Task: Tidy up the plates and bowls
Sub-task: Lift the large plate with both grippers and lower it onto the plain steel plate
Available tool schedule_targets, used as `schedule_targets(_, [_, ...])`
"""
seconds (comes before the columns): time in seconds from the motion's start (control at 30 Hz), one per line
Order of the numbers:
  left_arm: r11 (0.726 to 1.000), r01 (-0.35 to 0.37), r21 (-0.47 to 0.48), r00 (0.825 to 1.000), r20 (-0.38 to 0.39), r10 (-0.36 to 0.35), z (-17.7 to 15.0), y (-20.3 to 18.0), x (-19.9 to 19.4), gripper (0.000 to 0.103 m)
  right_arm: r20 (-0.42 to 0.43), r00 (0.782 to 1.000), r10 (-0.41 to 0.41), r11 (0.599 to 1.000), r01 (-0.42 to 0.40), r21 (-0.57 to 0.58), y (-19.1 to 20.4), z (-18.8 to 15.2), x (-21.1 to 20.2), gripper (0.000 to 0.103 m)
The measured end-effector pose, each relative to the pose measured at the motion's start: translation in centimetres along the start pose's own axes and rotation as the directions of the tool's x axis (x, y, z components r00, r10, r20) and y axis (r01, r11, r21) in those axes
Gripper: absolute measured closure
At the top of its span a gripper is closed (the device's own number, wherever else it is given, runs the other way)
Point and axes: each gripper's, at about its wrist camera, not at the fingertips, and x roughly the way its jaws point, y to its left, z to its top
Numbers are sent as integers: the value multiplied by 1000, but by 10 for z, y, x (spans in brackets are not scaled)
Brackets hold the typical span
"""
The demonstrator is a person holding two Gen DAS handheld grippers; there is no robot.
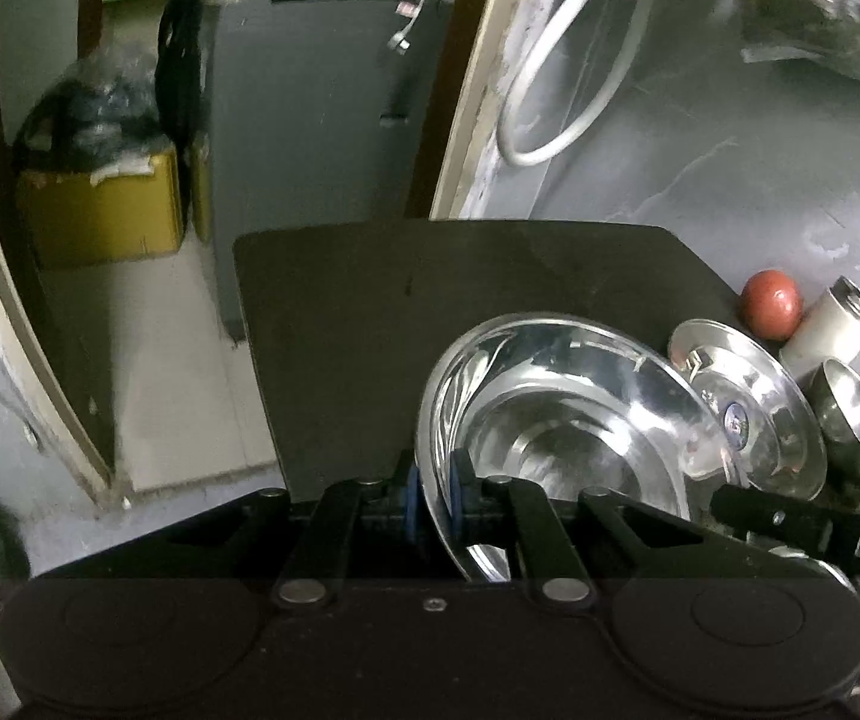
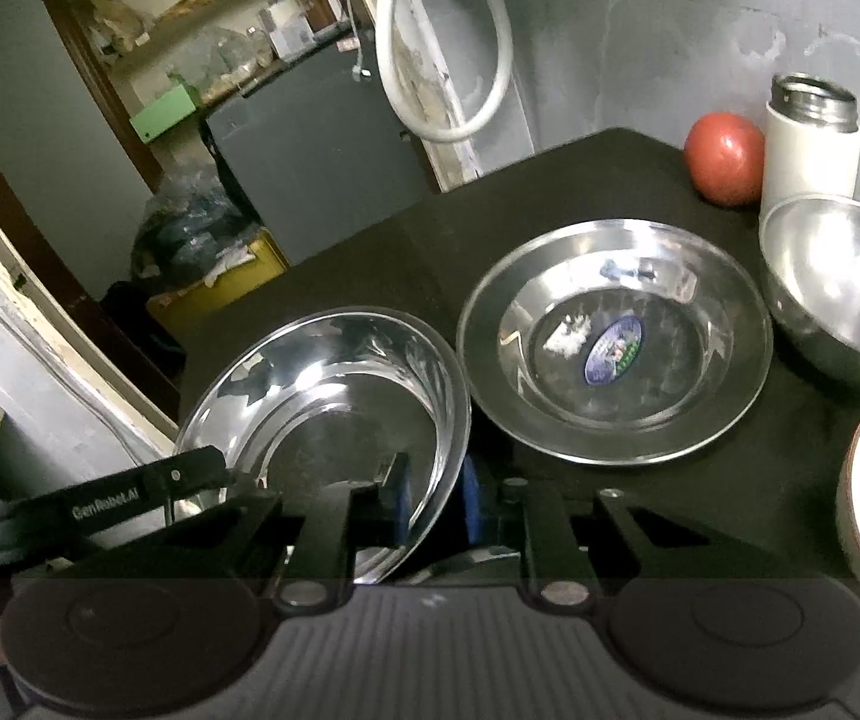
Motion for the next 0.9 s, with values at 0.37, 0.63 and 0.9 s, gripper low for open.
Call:
schedule_targets(0.37, [998,48,49,997,58,-50,7,-33,-39,91,74,997,2,999,1,-34,-11,2,-55,83])
schedule_targets(0.63, [986,119,120,992,17,-122,-10,-72,-55,89,82,995,-50,999,50,6,-35,-17,-97,83])
schedule_targets(0.9, [970,147,196,988,-74,-134,-38,-93,-70,87,54,996,-76,996,73,48,-47,-48,-124,82])
